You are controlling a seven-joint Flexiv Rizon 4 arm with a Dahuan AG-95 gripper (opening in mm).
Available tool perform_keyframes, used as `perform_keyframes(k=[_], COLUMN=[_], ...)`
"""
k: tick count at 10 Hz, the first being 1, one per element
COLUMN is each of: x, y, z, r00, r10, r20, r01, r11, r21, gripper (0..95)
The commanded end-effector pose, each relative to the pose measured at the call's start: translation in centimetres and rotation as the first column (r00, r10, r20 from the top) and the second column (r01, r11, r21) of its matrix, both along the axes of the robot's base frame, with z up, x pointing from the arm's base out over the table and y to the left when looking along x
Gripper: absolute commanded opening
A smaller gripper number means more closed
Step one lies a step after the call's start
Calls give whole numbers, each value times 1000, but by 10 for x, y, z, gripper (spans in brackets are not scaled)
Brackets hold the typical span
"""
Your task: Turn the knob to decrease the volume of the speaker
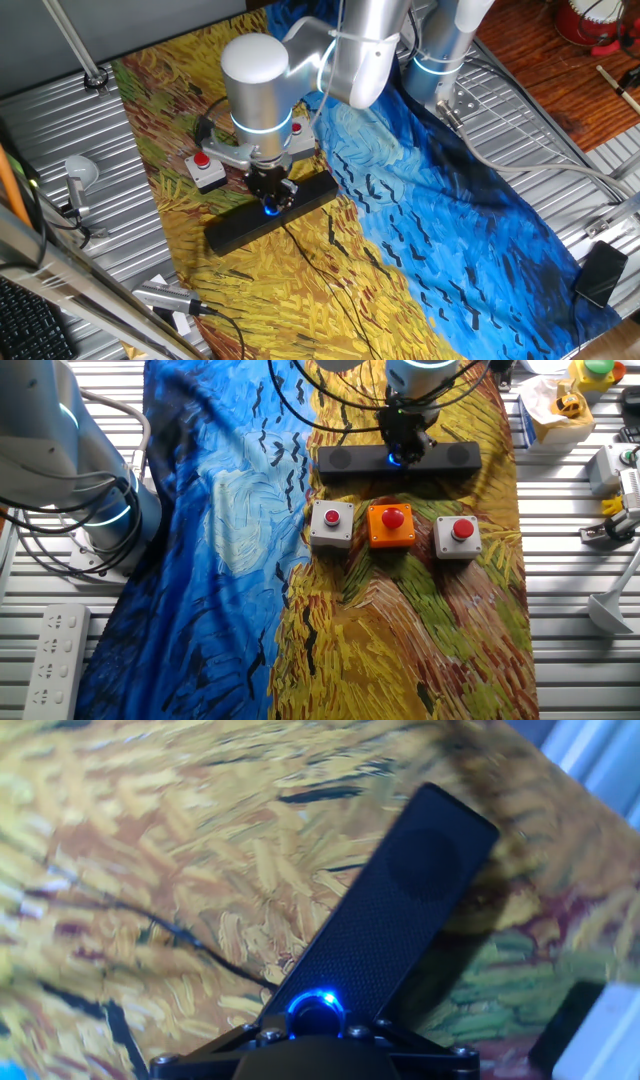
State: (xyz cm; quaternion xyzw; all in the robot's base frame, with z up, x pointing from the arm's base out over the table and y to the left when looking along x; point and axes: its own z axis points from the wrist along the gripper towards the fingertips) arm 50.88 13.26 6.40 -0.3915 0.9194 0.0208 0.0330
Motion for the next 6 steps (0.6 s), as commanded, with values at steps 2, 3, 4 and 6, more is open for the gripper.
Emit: perform_keyframes(k=[2,3,4,6], x=[-1,-1,-1,-1], y=[0,0,0,0], z=[1,3,3,3], r00=[934,901,836,760], r10=[357,434,548,650], r20=[-1,-6,-6,-22], r01=[-356,-433,-547,-648], r11=[931,897,832,754], r21=[-76,-88,-90,-109], gripper=[0,0,0,0])
